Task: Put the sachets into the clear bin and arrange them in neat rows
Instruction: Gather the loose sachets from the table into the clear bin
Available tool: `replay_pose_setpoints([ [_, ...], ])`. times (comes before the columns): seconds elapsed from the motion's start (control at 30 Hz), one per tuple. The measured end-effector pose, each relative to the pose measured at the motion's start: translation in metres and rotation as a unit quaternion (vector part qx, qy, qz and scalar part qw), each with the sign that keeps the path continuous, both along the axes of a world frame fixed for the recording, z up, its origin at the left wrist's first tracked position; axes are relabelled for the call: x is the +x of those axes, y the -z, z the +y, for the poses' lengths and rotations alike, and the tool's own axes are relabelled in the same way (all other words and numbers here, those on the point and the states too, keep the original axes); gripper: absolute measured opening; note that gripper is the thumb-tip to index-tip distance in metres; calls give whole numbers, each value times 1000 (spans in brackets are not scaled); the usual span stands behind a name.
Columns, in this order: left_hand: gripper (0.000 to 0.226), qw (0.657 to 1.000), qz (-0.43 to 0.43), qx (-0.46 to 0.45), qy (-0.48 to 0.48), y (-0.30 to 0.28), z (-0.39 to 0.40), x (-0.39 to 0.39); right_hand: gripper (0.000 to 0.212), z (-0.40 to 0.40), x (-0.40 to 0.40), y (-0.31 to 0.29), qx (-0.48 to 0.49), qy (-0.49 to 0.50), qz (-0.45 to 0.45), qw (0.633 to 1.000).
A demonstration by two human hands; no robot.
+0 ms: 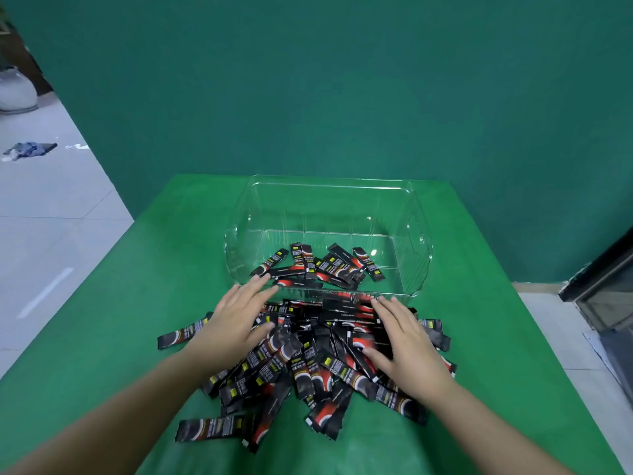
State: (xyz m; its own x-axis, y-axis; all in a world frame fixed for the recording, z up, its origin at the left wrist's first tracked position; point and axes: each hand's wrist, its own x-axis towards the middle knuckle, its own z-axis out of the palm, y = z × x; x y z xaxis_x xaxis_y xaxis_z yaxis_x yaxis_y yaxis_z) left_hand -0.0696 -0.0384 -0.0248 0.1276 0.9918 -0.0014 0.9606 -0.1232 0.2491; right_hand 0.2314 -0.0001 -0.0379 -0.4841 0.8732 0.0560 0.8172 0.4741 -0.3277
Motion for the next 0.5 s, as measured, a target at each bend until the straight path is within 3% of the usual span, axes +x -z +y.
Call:
replay_pose_setpoints([
  [0.33, 131, 989, 9, -135, -63, 20, -50, -40, 115, -8, -7, 1, -76, 28, -34, 996],
  [0.5, 132, 985, 73, -157, 19, 37, -76, -39, 122, -10, -9, 8, -103, 58, -42, 992],
])
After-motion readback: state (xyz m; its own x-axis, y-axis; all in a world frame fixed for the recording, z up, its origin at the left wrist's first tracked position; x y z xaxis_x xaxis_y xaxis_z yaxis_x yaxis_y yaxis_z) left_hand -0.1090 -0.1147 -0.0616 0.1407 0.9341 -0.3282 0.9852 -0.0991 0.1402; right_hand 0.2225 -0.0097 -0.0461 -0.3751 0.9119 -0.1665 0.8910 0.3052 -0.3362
